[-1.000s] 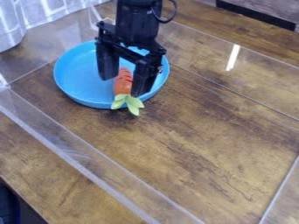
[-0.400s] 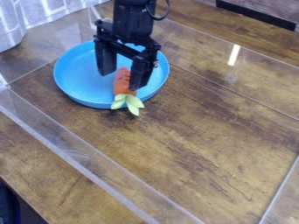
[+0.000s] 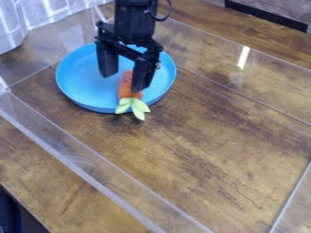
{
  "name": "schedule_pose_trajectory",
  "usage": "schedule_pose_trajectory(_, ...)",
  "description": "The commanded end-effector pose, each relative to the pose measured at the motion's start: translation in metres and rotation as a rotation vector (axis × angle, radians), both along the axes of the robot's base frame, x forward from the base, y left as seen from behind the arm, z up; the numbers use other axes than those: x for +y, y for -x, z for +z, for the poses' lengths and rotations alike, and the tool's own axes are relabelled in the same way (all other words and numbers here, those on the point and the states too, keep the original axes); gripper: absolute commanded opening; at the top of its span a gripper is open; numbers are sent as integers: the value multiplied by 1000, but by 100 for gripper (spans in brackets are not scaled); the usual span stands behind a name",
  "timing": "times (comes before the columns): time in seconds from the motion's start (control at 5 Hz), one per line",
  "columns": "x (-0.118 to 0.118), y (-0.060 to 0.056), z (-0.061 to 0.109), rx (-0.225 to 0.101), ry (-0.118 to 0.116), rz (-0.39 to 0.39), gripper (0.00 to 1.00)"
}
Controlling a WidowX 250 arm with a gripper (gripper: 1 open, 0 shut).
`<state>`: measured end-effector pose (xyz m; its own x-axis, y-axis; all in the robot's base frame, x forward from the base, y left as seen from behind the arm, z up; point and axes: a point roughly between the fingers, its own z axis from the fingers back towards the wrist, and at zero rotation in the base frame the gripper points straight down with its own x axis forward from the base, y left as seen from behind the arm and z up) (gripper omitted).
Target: Remove the carrot from inside the blue tray and put it on the table
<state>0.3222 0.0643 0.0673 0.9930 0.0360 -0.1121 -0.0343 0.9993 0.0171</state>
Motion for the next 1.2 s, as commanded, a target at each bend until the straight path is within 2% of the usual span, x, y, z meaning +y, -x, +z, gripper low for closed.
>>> schedule_pose_trajectory(0.0, 10, -11, 17, -76, -12, 14, 100)
schedule_pose_trajectory(0.8, 18, -21, 13, -104, -8, 13, 100)
schedule_pose_trajectory(1.0, 21, -24, 4, -100, -7, 13, 100)
